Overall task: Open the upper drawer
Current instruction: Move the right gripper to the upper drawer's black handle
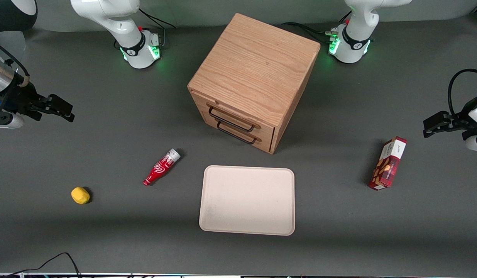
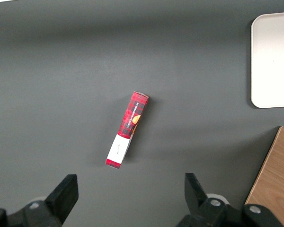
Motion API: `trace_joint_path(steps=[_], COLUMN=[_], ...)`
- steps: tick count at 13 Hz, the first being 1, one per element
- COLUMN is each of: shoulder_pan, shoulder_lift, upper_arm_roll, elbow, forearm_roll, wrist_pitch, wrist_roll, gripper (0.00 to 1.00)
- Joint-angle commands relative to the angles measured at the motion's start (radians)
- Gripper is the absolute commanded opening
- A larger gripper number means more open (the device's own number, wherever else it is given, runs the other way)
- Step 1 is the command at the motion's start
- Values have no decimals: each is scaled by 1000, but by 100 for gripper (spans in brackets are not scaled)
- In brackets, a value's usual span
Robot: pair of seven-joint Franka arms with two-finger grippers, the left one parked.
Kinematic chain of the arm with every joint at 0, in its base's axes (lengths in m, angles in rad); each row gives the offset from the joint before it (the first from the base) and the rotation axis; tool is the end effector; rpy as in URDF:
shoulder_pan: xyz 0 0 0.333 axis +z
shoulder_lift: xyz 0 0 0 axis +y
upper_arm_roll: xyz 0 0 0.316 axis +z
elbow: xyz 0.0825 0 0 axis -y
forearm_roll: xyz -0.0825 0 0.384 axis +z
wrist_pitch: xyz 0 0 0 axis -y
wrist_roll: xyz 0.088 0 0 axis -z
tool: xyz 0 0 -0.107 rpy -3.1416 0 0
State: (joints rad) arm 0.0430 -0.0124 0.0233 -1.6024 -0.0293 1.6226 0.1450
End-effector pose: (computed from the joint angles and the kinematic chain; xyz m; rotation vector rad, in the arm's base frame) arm 0.5545 0.0339 0.6211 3.1128 -0.1209 0.0554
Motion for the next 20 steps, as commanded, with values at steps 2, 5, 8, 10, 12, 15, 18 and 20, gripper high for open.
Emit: trace_joint_path(steps=[2,5,8,10,12,15,18,20], shoulder_pan=[-3,6,8,26,64,93,168,250], shoulder_lift=[15,15,15,22,41,97,136,176], upper_arm_roll=[-2,-2,44,78,99,144,181,182], elbow=[29,33,38,52,85,160,199,232], forearm_roll=[-9,-9,-7,-7,-1,46,49,48], wrist_pitch=[-27,-27,-27,-38,-70,-108,-107,-107], wrist_roll=[-13,-19,-36,-38,-38,-36,-36,-36], gripper=[100,100,100,100,100,100,100,100])
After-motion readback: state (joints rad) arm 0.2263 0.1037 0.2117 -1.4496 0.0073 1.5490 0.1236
